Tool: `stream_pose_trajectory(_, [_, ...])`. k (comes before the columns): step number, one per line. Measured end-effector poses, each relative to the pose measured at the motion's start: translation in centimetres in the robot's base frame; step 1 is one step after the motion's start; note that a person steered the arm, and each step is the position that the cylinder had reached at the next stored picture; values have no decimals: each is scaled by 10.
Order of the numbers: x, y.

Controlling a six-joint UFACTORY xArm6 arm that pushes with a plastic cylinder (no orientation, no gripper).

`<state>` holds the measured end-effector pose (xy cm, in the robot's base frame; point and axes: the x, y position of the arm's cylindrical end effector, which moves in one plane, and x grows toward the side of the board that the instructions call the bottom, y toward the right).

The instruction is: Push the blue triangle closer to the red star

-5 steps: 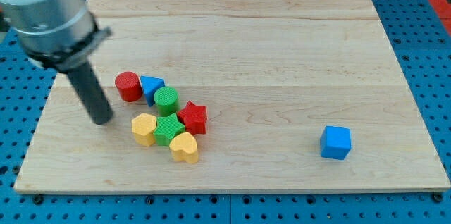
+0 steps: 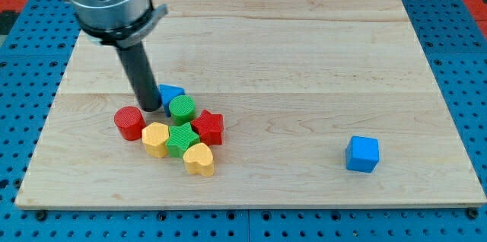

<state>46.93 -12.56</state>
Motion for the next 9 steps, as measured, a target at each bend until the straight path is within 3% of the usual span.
stream_pose_trajectory(2, [-33,-8])
stream_pose_trajectory(3, [-51,46])
stream_pose_trajectory(4, [-19,65])
stream_pose_trajectory(7, [-12,59])
stream_pose_trajectory(9, [26,68])
